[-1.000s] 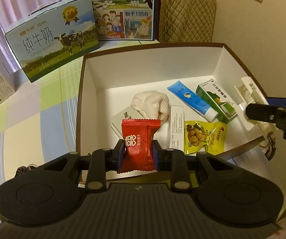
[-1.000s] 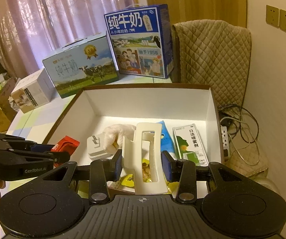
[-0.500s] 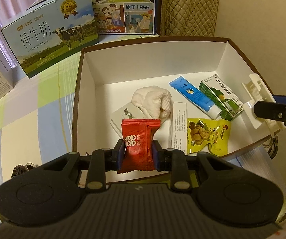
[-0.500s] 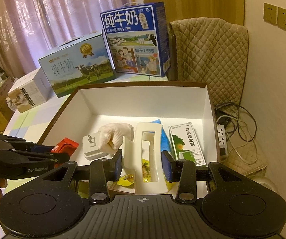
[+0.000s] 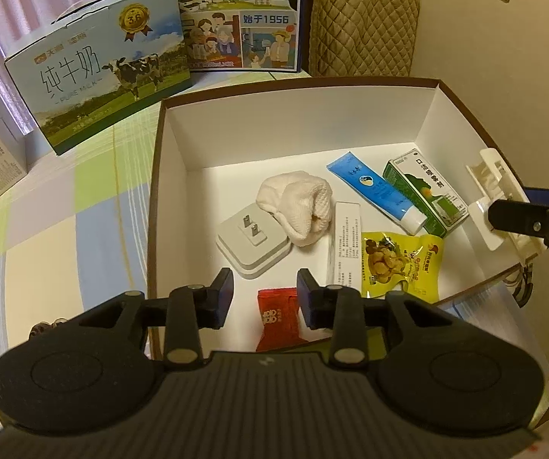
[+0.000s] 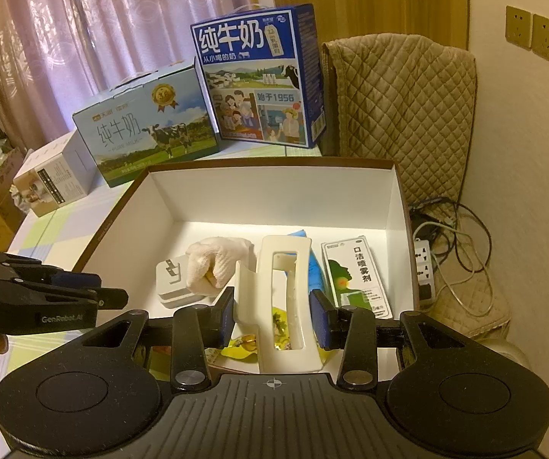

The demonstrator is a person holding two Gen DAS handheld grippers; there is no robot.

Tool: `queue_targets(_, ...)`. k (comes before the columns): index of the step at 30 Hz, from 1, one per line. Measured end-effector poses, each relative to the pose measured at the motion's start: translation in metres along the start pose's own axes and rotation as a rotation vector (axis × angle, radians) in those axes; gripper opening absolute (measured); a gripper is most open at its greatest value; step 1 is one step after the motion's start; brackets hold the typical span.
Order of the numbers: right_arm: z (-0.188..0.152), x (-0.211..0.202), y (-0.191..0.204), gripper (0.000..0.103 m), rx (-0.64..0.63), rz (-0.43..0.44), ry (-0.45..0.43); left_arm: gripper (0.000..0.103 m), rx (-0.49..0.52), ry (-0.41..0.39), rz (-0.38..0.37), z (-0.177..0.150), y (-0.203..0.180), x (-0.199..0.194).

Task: Organize objects
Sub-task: 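Release the candy packet and hair clip into the box by opening both tools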

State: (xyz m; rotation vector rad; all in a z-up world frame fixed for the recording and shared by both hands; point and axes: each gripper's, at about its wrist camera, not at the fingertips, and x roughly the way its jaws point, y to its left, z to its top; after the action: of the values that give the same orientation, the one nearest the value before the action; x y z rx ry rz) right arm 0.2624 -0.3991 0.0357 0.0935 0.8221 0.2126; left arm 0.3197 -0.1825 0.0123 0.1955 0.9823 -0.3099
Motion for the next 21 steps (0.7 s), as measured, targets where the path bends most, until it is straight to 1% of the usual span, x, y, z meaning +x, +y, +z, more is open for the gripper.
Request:
queue_targets(7, 0.0, 0.012, 0.002, 0.037, 0.007, 0.011, 0.029, 0.037, -0.007, -0.001, 0.007, -0.001, 0.004, -0.001)
queue_targets(9, 0.0, 0.018, 0.002, 0.037, 0.022, 0.015, 0.042, 0.041, -0.009, 0.0, 0.008, -0.001, 0.005, -0.001)
queue_targets(13, 0.004, 0.028, 0.002, 0.037, 0.045, 0.019, 0.049, 0.042, -0.013, 0.001, 0.006, -0.002, 0.007, -0.003)
queue_targets(16, 0.011, 0.031, 0.003, 0.037, 0.049, 0.03, 0.012, 0.049, -0.019, -0.004, 0.006, -0.001, 0.009, -0.005)
queue_targets(18, 0.016, 0.032, 0.002, 0.038, 0.064, 0.042, -0.007, 0.057, -0.019, -0.011, 0.0, -0.001, 0.01, -0.008)
queue_targets(19, 0.019, 0.032, 0.002, 0.039, 0.075, 0.044, -0.015, 0.059, -0.019, -0.014, -0.002, -0.001, 0.01, -0.009)
queue_targets(21, 0.021, 0.029, 0.001, 0.044, 0.088, 0.046, -0.031, 0.062, -0.018, -0.023, -0.002, 0.0, 0.011, -0.012)
